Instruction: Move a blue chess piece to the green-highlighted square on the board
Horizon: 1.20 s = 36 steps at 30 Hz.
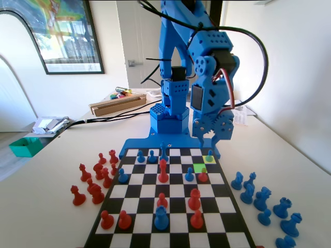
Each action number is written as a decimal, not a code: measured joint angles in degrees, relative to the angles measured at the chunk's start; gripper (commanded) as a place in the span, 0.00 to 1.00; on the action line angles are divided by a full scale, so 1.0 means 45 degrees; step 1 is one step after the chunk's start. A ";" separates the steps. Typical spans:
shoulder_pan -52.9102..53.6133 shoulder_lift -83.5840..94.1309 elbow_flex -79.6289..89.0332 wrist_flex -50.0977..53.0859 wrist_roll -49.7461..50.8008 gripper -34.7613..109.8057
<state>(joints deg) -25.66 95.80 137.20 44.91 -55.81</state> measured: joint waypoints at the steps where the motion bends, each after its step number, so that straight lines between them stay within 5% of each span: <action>1: -0.0039 -0.0039 0.0039 -0.0059 -0.0078 0.31; 36: -0.0566 -0.2109 -0.0742 -0.1152 -0.0430 0.30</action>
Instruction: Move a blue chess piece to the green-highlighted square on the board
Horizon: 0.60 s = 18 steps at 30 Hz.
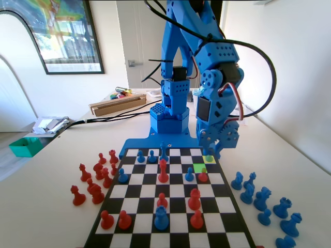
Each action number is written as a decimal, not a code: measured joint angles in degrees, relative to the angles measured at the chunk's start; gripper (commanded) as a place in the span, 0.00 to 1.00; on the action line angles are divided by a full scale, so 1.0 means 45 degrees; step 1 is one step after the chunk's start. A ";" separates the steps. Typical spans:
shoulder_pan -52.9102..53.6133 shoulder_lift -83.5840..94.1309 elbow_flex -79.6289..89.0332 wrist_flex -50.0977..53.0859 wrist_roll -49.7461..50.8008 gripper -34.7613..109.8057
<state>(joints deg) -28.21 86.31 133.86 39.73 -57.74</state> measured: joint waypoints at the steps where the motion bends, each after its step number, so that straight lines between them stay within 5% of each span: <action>1: 0.0000 -0.0020 -0.0020 -0.0039 0.0000 0.29; 18: -0.0059 -0.0039 -0.0059 -0.0020 -0.0488 0.25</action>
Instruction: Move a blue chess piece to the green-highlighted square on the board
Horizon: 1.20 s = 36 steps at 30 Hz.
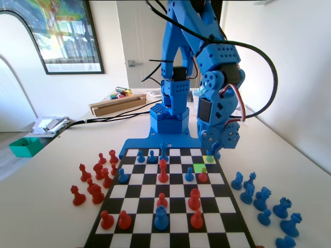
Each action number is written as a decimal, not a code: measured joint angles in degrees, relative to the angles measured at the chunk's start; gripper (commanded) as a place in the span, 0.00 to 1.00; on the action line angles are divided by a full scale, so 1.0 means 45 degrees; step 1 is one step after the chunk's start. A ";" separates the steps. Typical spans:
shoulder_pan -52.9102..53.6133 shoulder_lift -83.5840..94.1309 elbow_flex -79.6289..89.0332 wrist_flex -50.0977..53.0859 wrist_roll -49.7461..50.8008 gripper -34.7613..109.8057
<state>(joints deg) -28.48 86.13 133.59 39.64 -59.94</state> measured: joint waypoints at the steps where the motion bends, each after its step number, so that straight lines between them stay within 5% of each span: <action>1: 0.0137 0.0000 -0.0059 0.0059 -0.0098 0.25; 13: 0.2695 0.0195 -0.2285 0.1484 -0.1016 0.25; 36: 0.2188 0.0195 -0.0293 -0.0078 -0.1953 0.25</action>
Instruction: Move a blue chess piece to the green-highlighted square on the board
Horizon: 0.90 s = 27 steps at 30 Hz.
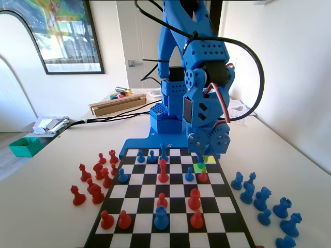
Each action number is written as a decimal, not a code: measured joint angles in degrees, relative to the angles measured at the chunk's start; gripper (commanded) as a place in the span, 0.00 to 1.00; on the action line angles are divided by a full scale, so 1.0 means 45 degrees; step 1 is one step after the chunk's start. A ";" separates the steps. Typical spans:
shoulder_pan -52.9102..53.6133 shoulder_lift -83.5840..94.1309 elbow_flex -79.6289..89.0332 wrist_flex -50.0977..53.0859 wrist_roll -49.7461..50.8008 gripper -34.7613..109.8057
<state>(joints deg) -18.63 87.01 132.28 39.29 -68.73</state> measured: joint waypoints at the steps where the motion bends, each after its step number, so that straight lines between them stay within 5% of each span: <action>1: 0.0059 0.0000 0.0000 0.0000 0.0000 0.25; 27: 0.0312 0.0000 0.0625 -0.0664 -0.0332 0.25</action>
<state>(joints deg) -17.23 87.01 135.09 36.30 -70.22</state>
